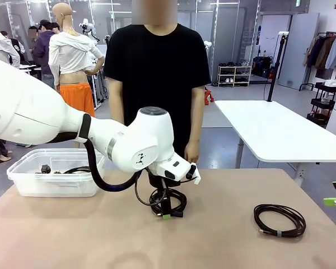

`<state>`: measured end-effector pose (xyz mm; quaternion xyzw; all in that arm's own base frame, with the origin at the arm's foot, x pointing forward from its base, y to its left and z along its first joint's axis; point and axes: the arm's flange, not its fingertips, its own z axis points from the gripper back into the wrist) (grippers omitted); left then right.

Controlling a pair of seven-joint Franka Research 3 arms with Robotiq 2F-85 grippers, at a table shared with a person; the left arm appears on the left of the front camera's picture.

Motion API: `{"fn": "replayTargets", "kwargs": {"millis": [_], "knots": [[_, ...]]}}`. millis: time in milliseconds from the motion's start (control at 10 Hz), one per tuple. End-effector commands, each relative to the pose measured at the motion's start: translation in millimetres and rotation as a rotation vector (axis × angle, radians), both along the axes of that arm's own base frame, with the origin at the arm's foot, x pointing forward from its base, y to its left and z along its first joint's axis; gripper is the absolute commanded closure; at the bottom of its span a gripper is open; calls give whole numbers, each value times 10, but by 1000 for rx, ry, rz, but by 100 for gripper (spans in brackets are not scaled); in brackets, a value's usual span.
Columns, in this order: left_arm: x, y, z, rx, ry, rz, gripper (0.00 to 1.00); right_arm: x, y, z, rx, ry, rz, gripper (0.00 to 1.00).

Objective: Organize and store the cables.
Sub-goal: Place the USB Extension Cable into the Organizing box.

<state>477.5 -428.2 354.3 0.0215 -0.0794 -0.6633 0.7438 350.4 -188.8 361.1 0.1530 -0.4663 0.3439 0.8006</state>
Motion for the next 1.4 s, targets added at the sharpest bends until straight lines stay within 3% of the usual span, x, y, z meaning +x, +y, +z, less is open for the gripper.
{"fn": "replayTargets", "kwargs": {"millis": [0, 600, 700, 800, 900, 1000, 1300], "knots": [[192, -70, -116, 1, -31, -68, 0, -10, -2, 5, -6, -3, 0, 0], [399, -143, -453, 34, 24, -114, 0, -10, -2, 5, -6, -3, 0, 0], [420, -148, -463, 42, 16, -108, 16, -10, -2, 5, -6, -3, 0, 0], [424, -151, -464, 50, 26, -101, 59, -10, -2, 5, -6, -3, 0, 0], [424, -157, -476, 64, 47, -98, 75, -10, -2, 5, -6, -3, 0, 0], [435, -158, -487, 61, 59, -101, 100, -10, -2, 5, -6, -3, 0, 0], [388, -154, -432, 50, 82, -112, 96, -10, -2, 5, -6, -3, 0, 0]]}}
